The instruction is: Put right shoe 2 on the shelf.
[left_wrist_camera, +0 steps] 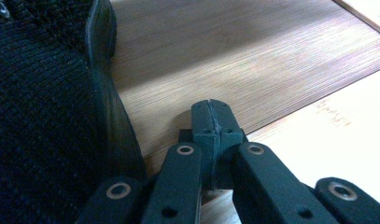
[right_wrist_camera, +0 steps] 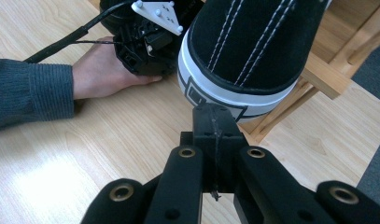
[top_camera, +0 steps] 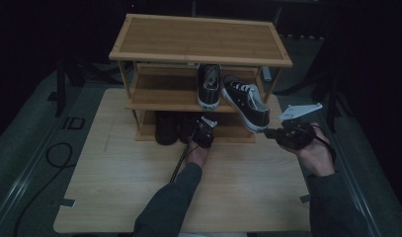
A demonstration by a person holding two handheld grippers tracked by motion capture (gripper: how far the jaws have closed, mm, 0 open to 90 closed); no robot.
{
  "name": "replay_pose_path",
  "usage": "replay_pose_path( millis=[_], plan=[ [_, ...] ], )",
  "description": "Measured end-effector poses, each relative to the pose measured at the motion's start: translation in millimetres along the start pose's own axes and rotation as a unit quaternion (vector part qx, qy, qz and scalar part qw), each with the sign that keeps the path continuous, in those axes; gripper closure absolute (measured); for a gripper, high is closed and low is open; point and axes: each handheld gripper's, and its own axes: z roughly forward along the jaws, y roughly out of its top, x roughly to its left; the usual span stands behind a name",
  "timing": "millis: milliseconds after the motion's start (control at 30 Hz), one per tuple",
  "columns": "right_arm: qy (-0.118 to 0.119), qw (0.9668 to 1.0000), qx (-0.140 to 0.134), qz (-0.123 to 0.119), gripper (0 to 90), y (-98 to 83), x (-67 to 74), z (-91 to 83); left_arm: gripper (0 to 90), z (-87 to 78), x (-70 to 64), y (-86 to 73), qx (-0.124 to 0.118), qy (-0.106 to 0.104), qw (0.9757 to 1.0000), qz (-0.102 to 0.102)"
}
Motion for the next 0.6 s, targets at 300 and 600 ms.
replay_pose_path(
  millis=[300,600],
  plan=[
    [0.015,0.9998,-0.009,0.003,90.0,11.1,5.6,14.8,90.0,-0.5,0.3,0.0,0.002,0.001,1.0000,0.003],
    [0.025,0.9996,-0.012,-0.003,90.0,23.5,9.9,26.4,90.0,-0.3,0.5,0.0,0.001,0.000,1.0000,0.000]
  ],
)
